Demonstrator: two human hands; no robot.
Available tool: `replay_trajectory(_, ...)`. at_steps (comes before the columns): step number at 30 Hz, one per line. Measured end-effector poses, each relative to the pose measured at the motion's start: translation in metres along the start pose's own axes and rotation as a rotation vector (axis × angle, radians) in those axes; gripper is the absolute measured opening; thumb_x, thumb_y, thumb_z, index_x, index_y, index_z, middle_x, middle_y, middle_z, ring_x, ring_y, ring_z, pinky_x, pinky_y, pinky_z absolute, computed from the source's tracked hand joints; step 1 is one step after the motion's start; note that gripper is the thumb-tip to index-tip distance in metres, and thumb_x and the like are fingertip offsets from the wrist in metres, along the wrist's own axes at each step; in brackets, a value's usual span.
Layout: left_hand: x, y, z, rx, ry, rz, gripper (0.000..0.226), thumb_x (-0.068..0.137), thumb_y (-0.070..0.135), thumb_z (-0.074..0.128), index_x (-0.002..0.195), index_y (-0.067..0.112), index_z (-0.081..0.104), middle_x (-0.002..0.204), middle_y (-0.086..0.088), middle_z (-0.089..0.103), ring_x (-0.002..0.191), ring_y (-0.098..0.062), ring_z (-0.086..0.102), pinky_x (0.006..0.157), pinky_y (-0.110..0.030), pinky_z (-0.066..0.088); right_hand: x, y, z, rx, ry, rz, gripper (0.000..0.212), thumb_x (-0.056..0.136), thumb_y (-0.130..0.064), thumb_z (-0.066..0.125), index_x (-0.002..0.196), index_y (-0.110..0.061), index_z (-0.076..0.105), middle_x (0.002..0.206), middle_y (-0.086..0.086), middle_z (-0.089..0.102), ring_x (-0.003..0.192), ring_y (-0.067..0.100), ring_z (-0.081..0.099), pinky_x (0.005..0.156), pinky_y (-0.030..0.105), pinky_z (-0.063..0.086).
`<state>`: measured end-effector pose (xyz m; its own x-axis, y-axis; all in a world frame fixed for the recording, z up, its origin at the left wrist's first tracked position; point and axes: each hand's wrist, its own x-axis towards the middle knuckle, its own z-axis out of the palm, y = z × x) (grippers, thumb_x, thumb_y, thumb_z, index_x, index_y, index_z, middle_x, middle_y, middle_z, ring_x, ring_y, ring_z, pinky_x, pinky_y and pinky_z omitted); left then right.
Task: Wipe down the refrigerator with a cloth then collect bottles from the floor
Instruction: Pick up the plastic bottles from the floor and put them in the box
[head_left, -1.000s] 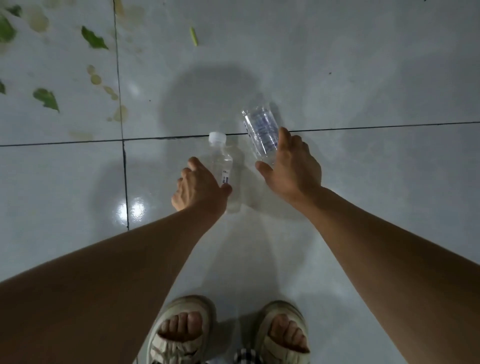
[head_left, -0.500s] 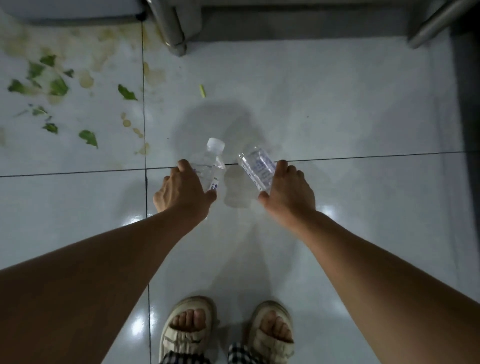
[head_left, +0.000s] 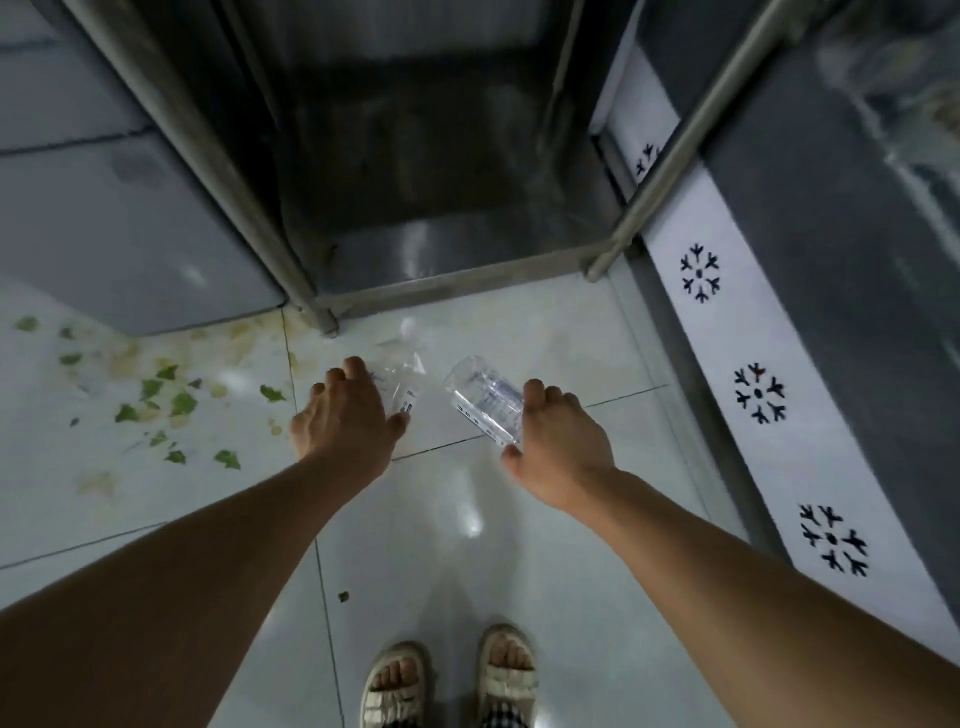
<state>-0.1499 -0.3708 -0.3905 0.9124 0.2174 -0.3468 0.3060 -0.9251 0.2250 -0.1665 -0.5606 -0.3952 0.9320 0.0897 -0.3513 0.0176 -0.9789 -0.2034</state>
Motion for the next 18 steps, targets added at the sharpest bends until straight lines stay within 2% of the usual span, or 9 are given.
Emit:
replay_trajectory(5, -0.032, 0.024, -0.102, 0.016, 0.059, 0.079, 0.060, 0.081, 0.044, 0.066, 0.123, 0.010, 0.039, 0.122, -0.013, 0.054, 0.113, -0.033, 0.052, 0.087, -0.047, 0.046, -0.052, -0.014, -0.101, -0.013, 0.059, 0.029, 0.051, 0.084, -0.033, 0.061, 0.122, -0.009, 0.037, 0.117, 0.009, 0.052, 0.107, 0.025, 0.049, 0.067, 0.031, 0.039)
replay_trajectory(9, -0.073, 0.043, -0.170, 0.004, 0.080, 0.190, 0.059, 0.079, 0.041, 0.068, 0.121, 0.008, 0.042, 0.120, -0.015, 0.055, 0.110, -0.034, 0.053, 0.088, -0.044, 0.045, -0.107, -0.021, -0.175, -0.022, 0.090, 0.078, 0.053, 0.085, -0.033, 0.061, 0.125, -0.008, 0.035, 0.119, 0.010, 0.052, 0.109, 0.026, 0.050, 0.072, 0.034, 0.044)
replay_trajectory(14, -0.127, 0.079, -0.223, 0.135, 0.058, 0.366, 0.066, 0.078, 0.048, 0.066, 0.126, 0.013, 0.036, 0.123, -0.009, 0.051, 0.114, -0.028, 0.050, 0.085, -0.043, 0.046, -0.181, -0.019, -0.236, -0.008, 0.170, 0.172, 0.053, 0.085, -0.034, 0.059, 0.125, -0.008, 0.035, 0.119, 0.010, 0.053, 0.109, 0.026, 0.050, 0.067, 0.032, 0.039)
replay_trajectory(18, -0.169, 0.117, -0.245, 0.182, 0.066, 0.506, 0.064, 0.077, 0.049, 0.066, 0.122, 0.014, 0.037, 0.122, -0.009, 0.051, 0.112, -0.028, 0.051, 0.080, -0.040, 0.046, -0.241, -0.005, -0.267, 0.001, 0.217, 0.303, 0.058, 0.086, -0.036, 0.059, 0.129, -0.007, 0.032, 0.121, 0.011, 0.051, 0.113, 0.028, 0.048, 0.074, 0.035, 0.043)
